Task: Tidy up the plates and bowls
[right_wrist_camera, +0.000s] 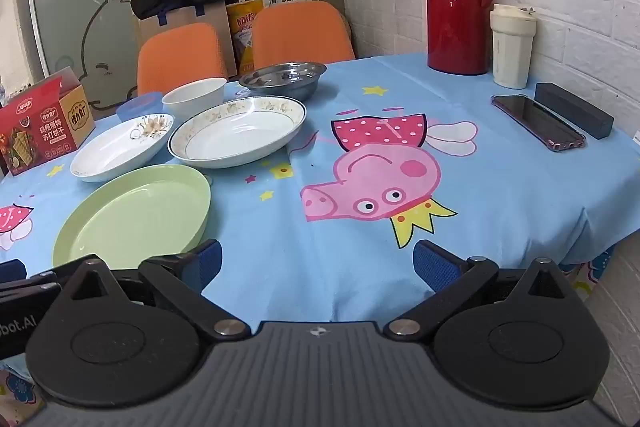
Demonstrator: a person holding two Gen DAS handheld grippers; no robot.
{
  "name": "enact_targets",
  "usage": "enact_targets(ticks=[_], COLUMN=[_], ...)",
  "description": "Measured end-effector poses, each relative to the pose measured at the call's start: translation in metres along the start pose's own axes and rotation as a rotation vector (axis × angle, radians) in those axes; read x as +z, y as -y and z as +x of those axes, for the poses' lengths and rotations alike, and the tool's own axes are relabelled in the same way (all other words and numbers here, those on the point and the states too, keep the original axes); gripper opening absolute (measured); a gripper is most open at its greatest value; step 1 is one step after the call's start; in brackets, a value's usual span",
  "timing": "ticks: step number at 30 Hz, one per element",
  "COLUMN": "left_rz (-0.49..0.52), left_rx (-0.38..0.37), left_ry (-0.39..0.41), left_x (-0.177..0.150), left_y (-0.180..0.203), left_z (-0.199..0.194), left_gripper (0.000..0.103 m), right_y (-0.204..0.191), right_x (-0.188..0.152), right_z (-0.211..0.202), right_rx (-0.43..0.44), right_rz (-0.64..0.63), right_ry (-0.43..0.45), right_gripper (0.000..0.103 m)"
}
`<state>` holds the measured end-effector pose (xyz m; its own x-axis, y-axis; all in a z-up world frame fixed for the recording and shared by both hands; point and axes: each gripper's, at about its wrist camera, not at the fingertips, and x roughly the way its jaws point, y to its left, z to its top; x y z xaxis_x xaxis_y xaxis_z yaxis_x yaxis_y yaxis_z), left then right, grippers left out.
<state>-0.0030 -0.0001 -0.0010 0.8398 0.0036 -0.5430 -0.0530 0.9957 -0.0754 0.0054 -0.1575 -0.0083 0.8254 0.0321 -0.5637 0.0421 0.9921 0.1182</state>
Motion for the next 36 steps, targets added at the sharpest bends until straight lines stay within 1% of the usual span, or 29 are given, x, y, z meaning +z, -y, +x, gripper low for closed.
enact_targets(ticks=[1,6,15,17,36], left_rz=[-0.011,-0.001,-0.004,-0.005,0.001], left_rx=[0.000,0.003,0.002,0.003,0.012], left_ry=[-0.011,0.003,0.001,0.003,0.017], left_x=[0.005,0.005,0.005,0.005,0.004], left_y=[-0.002,0.001,0.000,0.000,-0.002], left_z=[0.003,0.001,0.003,0.002,0.000], left_gripper=[0.095,0.095,0.095,0.095,0.095], right_y=[0.000,0.001,-0.010,-0.005,-0.007], right_x=[0.000,0.003,-0.011,-0.001,0.000], right_z=[0.000,-0.002,0.007,0.001,0.001], right_rx=[0.000,0.001,-0.009,0.008,0.008], right_rz=[-0.001,-0.006,-0.008,-0.011,-0.014], right_ry=[-0.005,0.005,0.011,-0.003,-0.003], right_gripper=[0.103,0.103,0.103,0.103,0.103])
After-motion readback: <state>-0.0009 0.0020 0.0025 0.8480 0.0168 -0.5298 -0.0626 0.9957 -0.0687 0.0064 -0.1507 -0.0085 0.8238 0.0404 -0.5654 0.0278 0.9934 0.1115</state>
